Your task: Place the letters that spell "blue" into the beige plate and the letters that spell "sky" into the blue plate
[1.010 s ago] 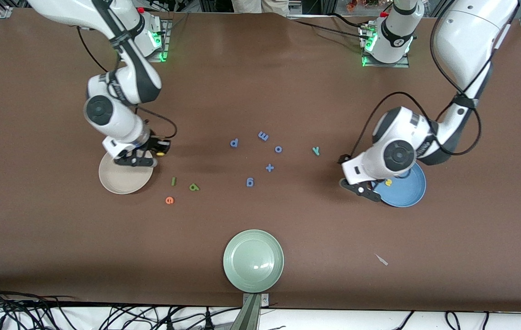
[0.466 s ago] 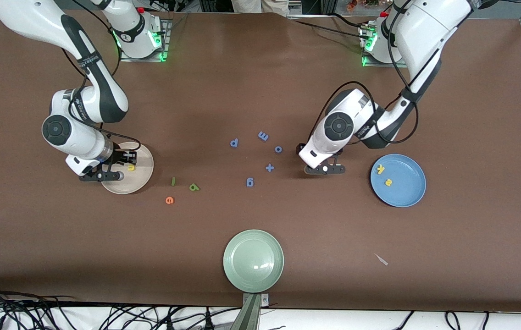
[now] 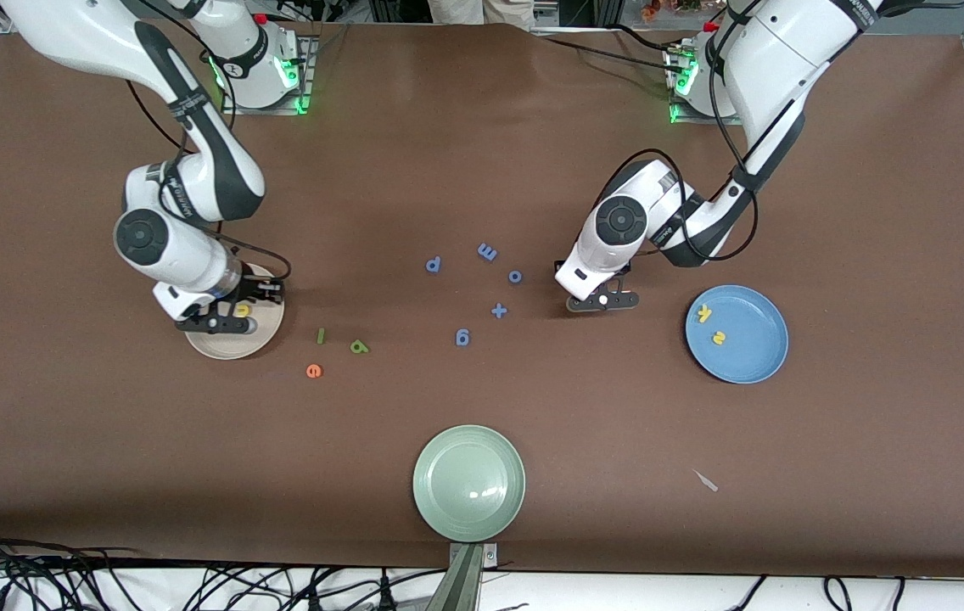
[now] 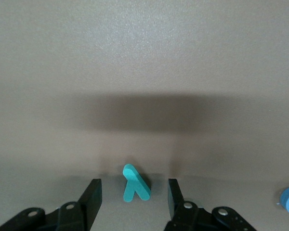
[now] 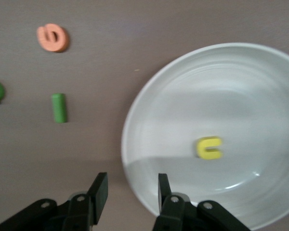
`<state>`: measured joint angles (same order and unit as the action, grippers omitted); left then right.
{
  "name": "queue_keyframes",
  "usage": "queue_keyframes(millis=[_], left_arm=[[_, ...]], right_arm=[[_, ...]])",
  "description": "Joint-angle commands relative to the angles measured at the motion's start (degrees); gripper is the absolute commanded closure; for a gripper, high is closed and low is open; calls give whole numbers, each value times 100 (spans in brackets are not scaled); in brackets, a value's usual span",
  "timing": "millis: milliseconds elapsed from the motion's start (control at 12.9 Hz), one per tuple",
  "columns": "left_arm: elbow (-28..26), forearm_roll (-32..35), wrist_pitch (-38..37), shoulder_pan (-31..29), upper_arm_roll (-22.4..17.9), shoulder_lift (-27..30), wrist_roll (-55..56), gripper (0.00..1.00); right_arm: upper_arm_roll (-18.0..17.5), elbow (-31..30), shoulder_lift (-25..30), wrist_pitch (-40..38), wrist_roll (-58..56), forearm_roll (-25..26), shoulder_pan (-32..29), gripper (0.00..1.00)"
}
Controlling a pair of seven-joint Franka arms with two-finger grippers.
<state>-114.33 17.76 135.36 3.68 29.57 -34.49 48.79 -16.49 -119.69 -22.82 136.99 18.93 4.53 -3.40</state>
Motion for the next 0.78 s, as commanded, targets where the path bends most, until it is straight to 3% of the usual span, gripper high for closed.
queue_keyframes(millis=[0, 155, 388, 544, 699], left_arm=[[-98, 184, 184, -43, 13, -21, 157, 42], [-98, 184, 184, -43, 13, -31, 157, 50], [-107, 184, 184, -34, 13, -31, 148, 73], [-107, 184, 193, -34, 13, -83, 148, 77], [-98, 192, 158, -86, 22, -66, 70, 88]], right_arm=[[-56, 524, -467, 12, 671, 91, 260, 50], [-56, 779, -775, 203, 778, 127, 357, 50], [-56, 921, -1101, 521, 778, 135, 410, 50], [-47, 1070, -1250, 548, 778, 135, 472, 50], [-47, 1141, -1365, 626, 778, 258, 480, 50]])
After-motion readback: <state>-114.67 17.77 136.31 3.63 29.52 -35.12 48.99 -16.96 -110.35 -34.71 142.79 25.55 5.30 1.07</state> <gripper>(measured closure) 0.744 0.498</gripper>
